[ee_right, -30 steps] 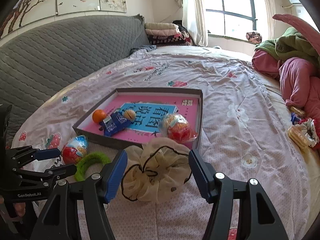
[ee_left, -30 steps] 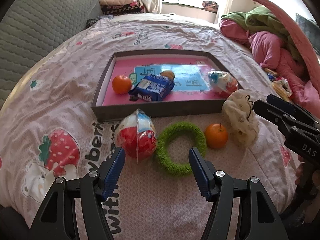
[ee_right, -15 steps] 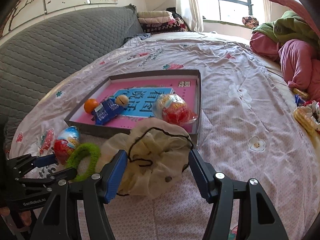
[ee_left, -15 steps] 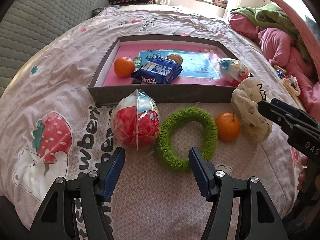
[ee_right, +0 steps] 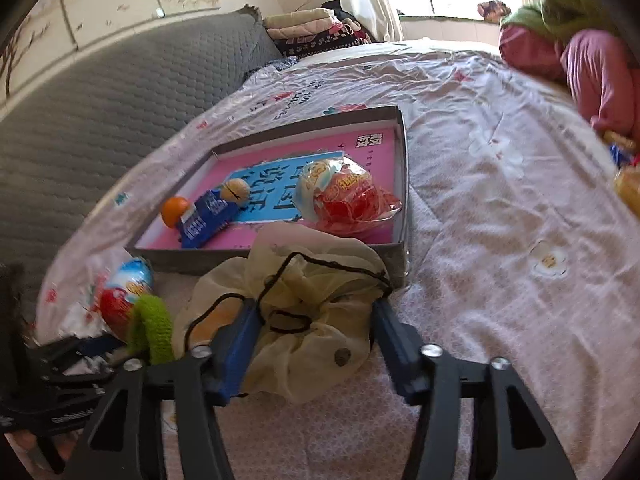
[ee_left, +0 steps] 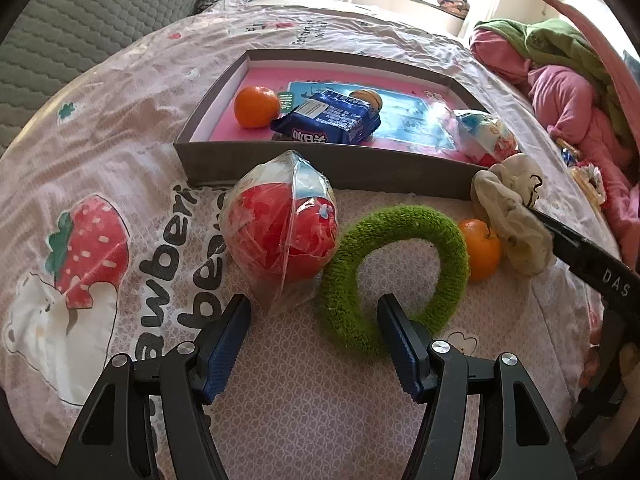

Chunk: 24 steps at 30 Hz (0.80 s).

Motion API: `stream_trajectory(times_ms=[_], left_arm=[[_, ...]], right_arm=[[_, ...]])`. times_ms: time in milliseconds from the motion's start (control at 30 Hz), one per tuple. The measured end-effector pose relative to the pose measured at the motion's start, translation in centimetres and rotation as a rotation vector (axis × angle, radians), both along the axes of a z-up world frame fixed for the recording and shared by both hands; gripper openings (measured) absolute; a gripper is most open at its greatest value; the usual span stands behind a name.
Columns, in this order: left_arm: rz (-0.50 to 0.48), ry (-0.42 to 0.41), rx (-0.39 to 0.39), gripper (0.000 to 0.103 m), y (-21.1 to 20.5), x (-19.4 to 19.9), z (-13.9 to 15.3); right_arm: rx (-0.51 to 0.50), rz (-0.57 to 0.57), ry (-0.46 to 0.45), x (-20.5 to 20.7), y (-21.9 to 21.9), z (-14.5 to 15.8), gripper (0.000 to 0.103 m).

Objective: Organize objects
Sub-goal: 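Move left tool toward the green fuzzy ring while right tool approaches the cream cloth toy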

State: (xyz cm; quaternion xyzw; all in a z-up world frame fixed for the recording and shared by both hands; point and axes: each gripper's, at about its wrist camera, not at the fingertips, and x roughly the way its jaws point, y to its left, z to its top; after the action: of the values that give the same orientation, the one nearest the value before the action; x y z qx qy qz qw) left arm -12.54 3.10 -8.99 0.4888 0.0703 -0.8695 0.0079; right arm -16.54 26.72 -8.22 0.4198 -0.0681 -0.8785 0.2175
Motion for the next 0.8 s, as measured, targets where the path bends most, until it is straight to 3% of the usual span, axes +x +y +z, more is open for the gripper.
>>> stream_trajectory(times_ms=[167, 367, 533, 600, 667, 800], left_arm=[[0.004, 0.002, 0.023, 0.066, -0.1, 0.1, -0.2], [-0.018, 0.009, 0.063, 0.041, 0.2, 0.3, -0.1], [-0.056, 0.012, 0.114, 0.017, 0.8, 0.5, 0.0], [-0.067, 0.020, 0.113, 0.016, 1.1, 0.6, 0.1], [-0.073, 0.025, 0.116, 0.015, 1.0, 0.8, 0.1], [-0.076, 0.030, 0.134, 0.015, 0.9, 1.0, 0.2]], right_arm=[[-0.060, -0.001, -0.030, -0.4, 0.6, -0.4, 0.033], [-0.106, -0.007, -0.046, -0.7, 1.2, -0.8, 0.032], [-0.066, 0.019, -0.052, -0.9, 0.5, -1.0, 0.032], [-0.053, 0.020, -0.042, -0.8, 0.4, -0.9, 0.030], [-0.052, 0.015, -0.023, -0.6, 0.4, -0.6, 0.013], [-0.098, 0.041, 0.021, -0.3, 0.7, 0.2, 0.011]])
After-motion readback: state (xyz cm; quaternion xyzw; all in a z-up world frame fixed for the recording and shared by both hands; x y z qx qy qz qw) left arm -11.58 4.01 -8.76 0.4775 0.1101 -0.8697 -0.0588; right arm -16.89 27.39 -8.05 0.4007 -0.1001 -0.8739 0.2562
